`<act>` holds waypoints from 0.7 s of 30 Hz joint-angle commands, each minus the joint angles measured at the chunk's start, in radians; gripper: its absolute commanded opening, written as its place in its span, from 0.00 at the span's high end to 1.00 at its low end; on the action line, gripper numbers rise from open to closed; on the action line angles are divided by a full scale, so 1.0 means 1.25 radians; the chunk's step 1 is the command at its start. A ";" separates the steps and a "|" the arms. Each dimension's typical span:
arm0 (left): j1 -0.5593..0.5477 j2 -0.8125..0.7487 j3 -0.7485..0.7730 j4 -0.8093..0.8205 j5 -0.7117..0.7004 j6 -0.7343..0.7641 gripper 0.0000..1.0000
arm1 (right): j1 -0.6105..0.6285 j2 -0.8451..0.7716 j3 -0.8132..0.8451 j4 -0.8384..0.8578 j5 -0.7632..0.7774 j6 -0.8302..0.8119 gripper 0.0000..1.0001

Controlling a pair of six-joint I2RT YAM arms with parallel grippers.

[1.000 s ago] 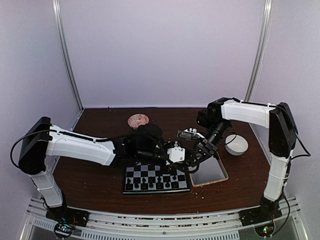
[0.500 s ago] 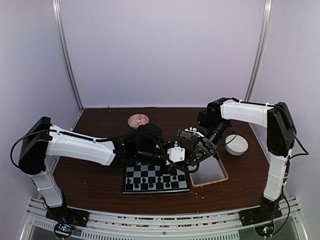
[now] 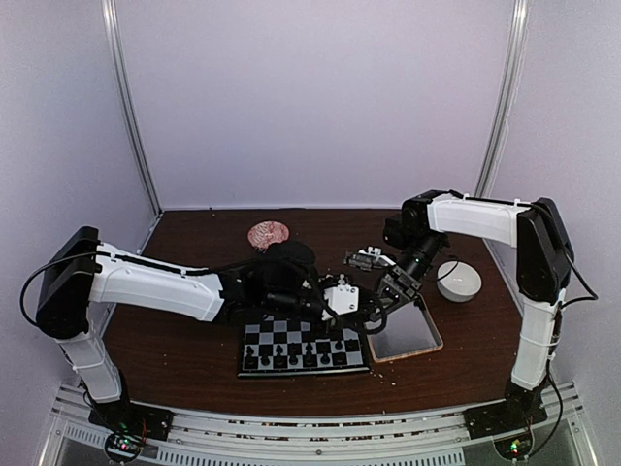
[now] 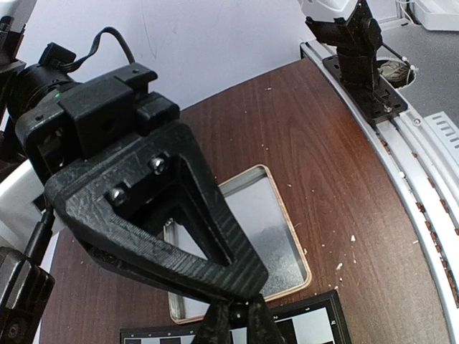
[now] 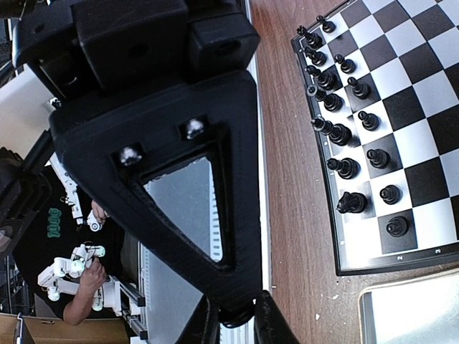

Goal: Set up the chess pieces on the board
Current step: Pass from the right arm to the left

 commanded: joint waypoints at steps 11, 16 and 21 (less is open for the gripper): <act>0.020 -0.025 0.035 -0.033 -0.079 -0.061 0.98 | -0.072 -0.038 0.023 -0.080 -0.020 -0.123 0.60; 0.036 -0.053 0.059 -0.211 -0.128 -0.074 0.98 | -0.142 -0.077 0.010 -0.092 -0.018 -0.154 0.00; 0.051 -0.091 0.067 -0.431 -0.177 -0.084 0.98 | -0.176 -0.111 -0.022 -0.019 -0.006 -0.107 0.00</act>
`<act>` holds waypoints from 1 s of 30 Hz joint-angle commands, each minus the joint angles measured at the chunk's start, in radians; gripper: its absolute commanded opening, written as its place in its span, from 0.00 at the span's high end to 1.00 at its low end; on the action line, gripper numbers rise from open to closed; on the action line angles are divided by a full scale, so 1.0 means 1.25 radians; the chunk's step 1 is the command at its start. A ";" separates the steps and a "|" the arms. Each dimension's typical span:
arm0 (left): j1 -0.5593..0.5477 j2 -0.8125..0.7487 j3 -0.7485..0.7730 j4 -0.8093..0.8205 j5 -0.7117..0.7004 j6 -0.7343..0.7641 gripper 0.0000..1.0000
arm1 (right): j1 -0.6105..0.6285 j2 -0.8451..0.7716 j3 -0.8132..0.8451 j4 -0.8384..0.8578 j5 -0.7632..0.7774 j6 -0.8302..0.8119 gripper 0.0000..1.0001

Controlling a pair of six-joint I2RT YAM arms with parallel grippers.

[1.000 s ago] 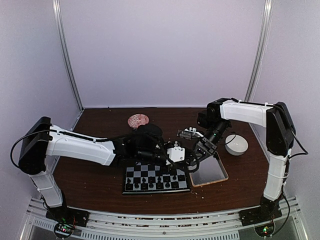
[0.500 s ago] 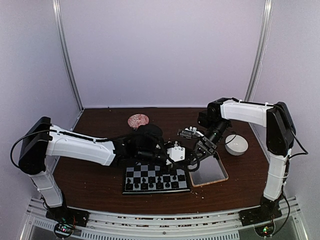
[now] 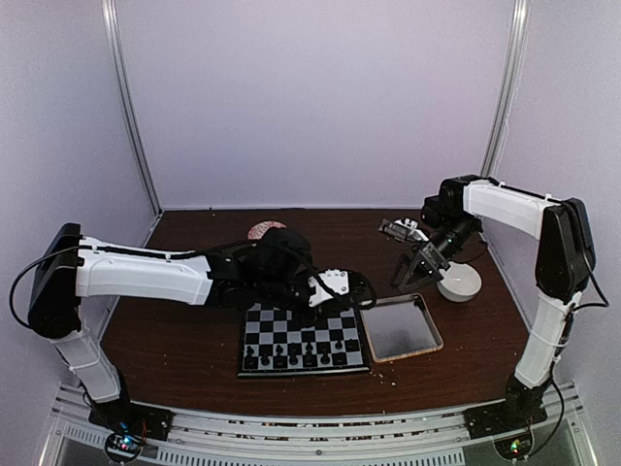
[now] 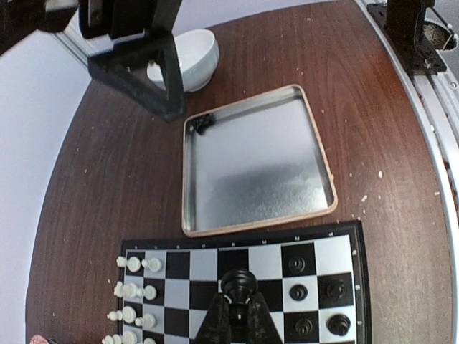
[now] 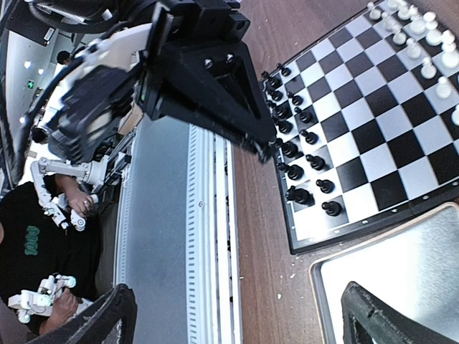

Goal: Set up the chess pieces on the board
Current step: Pass from the right arm to the left, then place the pawn at g7.

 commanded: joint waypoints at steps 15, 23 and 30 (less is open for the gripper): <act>0.094 -0.120 -0.039 -0.517 -0.055 -0.152 0.97 | -0.018 -0.018 -0.016 -0.012 -0.010 -0.052 0.00; 0.108 -0.097 -0.059 -0.538 -0.036 -0.179 0.97 | -0.018 -0.014 -0.018 -0.023 -0.012 -0.064 0.00; 0.111 -0.054 -0.042 -0.548 -0.017 -0.169 0.97 | -0.018 -0.010 -0.020 -0.031 -0.011 -0.071 0.00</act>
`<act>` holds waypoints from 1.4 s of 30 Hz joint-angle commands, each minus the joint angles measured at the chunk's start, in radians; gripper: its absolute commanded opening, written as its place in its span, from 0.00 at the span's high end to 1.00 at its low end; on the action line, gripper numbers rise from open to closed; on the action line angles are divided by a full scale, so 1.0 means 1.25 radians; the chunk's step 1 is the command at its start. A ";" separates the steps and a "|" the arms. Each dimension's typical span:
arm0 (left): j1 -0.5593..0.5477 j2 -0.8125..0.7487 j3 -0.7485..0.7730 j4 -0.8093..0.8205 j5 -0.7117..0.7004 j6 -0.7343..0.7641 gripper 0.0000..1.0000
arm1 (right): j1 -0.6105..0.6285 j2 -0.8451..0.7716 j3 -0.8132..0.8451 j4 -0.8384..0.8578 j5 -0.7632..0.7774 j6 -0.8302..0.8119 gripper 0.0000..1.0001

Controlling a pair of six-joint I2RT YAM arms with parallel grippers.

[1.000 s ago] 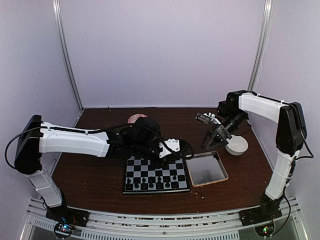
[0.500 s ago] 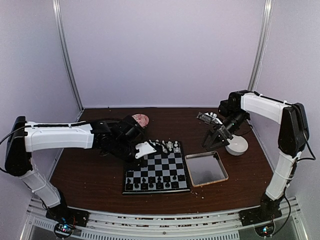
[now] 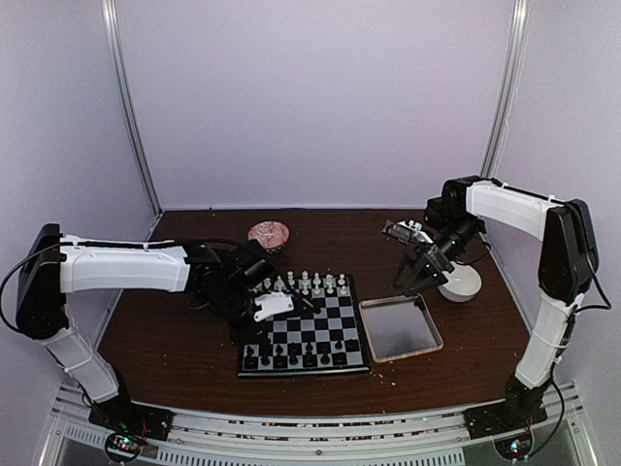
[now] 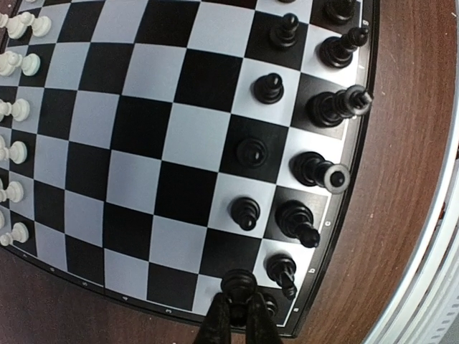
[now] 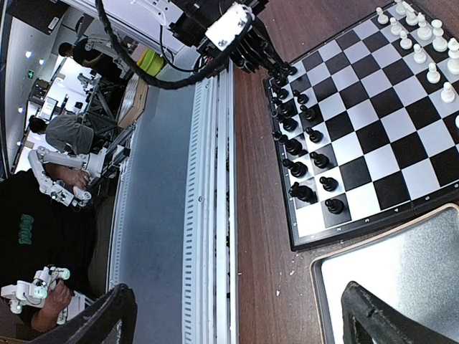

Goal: Set up the chess pieces on the board
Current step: Place the pawn at g7.

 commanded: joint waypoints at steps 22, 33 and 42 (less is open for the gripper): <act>0.009 0.113 0.077 -0.066 -0.010 0.021 0.97 | -0.004 0.022 -0.001 -0.030 -0.009 -0.035 0.00; 0.009 0.132 0.076 -0.064 -0.012 0.025 0.96 | -0.004 0.032 0.002 -0.041 -0.012 -0.043 0.00; 0.009 0.124 0.081 -0.064 -0.013 0.019 0.85 | -0.004 0.034 0.004 -0.050 -0.012 -0.051 0.00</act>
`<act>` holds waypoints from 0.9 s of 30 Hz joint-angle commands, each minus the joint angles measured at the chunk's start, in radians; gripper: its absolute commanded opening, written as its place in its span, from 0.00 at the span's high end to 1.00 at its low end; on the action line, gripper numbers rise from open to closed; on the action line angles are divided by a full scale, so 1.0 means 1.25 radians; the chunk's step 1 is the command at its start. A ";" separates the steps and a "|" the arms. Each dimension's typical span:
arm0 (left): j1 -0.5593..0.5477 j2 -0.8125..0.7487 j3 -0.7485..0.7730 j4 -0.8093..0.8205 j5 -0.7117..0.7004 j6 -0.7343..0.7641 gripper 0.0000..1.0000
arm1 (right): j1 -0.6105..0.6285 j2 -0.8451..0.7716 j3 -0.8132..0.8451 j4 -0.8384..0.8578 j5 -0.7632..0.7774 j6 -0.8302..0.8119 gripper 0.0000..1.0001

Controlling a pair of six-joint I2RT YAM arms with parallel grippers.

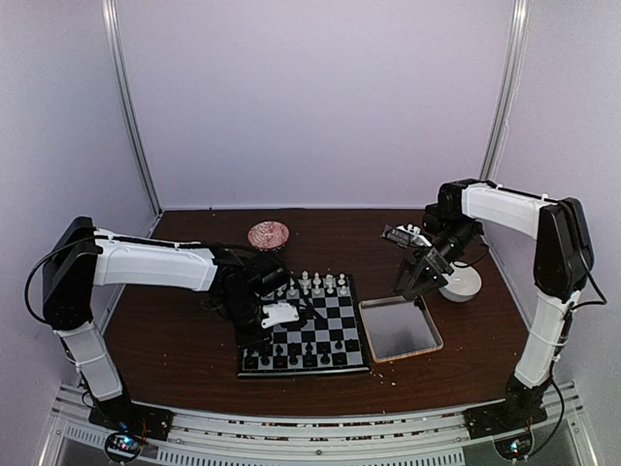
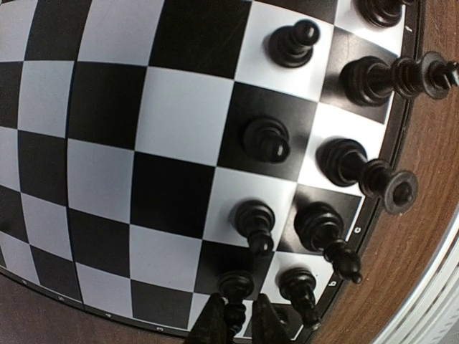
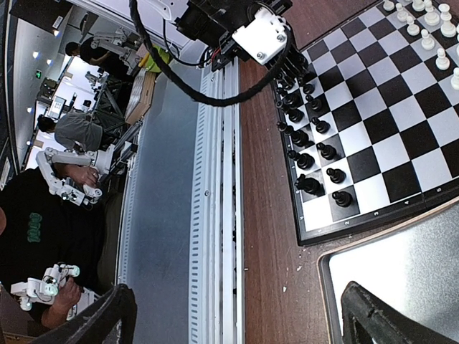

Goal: Set up the chess pieces on the board
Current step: Place the pawn at g7.

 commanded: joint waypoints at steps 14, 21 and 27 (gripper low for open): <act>0.015 -0.106 0.064 0.000 -0.067 -0.008 0.80 | -0.012 -0.060 0.014 0.103 0.089 0.109 0.00; 0.033 -0.192 0.094 0.197 -0.167 -0.076 0.77 | -0.012 -0.293 -0.205 0.554 0.434 0.364 0.00; 0.034 -0.227 0.030 0.548 -0.201 -0.154 0.65 | -0.005 -0.174 -0.183 0.465 0.579 0.332 0.00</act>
